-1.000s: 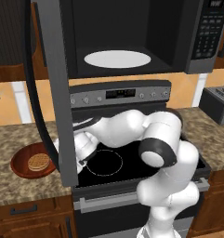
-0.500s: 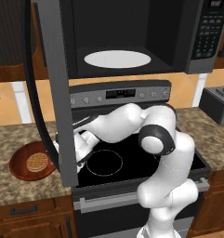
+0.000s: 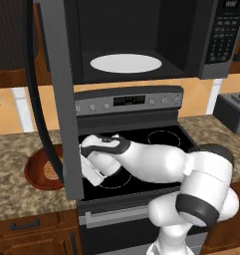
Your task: Open the microwave, place the bowl with waffle inside the microwave, then close the microwave door and turn it on.
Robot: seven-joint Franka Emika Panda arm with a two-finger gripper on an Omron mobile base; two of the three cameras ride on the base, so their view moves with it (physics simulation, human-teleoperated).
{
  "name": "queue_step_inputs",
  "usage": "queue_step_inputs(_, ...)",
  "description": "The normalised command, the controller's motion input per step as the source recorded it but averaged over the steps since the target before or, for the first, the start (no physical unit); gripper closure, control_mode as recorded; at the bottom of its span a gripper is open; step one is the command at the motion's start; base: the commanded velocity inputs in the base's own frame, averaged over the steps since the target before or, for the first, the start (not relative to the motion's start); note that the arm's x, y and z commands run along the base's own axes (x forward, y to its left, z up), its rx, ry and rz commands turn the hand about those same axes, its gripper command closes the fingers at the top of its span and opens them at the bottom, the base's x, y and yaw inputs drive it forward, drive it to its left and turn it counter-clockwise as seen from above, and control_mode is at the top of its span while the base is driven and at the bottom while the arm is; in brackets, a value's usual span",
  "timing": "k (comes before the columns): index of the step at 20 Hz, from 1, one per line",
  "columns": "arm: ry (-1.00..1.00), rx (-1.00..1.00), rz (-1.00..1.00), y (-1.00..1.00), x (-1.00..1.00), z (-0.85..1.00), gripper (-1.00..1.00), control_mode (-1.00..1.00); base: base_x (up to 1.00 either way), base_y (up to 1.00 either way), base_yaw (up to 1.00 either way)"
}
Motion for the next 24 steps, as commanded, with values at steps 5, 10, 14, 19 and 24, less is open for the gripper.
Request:
queue_step_inputs(5, -0.01, 0.0, 0.0, -0.86, -0.22, 1.0, 1.0, -1.0, 0.0, 0.0, 0.0)
queue_step_inputs(10, 0.01, -0.07, 0.0, -0.74, -0.29, 1.0, 1.0, -1.0, 0.0, 0.0, 0.0)
queue_step_inputs(14, 0.05, -0.07, -0.1, -0.87, -0.28, 1.0, 1.0, -1.0, 0.0, 0.0, 0.0)
queue_step_inputs(19, 0.01, -0.01, -0.13, -0.76, -0.48, 1.0, 1.0, -1.0, 0.0, 0.0, 0.0)
queue_step_inputs(24, -0.07, 0.0, -0.09, -0.62, -0.55, 1.0, 1.0, -1.0, 0.0, 0.0, 0.0)
